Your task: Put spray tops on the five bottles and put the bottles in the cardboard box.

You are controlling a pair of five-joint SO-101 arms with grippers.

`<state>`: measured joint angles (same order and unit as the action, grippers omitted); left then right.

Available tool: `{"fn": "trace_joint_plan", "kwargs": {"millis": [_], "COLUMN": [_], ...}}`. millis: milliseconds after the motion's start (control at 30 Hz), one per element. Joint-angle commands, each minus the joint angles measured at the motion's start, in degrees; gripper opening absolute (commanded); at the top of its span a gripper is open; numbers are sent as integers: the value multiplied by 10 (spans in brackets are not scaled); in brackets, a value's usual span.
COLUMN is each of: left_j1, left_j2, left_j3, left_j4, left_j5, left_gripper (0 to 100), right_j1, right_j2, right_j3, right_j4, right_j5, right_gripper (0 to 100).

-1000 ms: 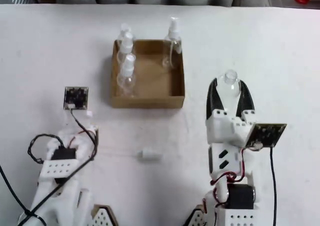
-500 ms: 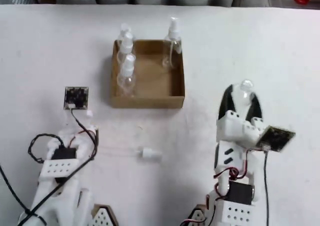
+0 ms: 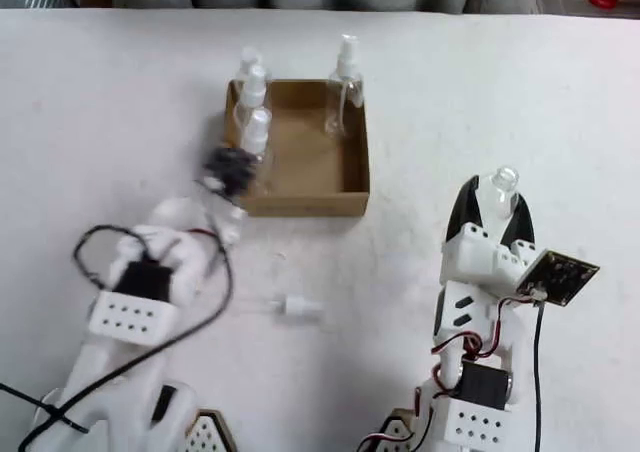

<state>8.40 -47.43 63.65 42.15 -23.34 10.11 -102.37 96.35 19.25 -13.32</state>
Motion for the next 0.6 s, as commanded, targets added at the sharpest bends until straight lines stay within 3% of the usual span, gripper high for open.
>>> {"fn": "trace_joint_plan", "kwargs": {"millis": [0,133,233,333,467,567], "left_j1": [140,269,312,316,305,288], "left_j2": [-7,-3,-2,0,3,44], "left_j3": [-57,-56,-48,-47,-41,-51], "left_j4": [84,155,167,162,160,156], "left_j5": [-47,-134,-180,-217,-230,-257], "left_gripper": [20,20,20,51,189,199], "right_j1": [3,3,2,0,2,0], "right_j2": [-4,-2,-5,-6,-6,-6], "right_j3": [5,5,5,5,5,5], "right_j4": [3,4,18,21,21,19], "right_j5": [-7,-7,-7,-7,-7,-7], "right_gripper": [16,16,16,16,16,16]}}
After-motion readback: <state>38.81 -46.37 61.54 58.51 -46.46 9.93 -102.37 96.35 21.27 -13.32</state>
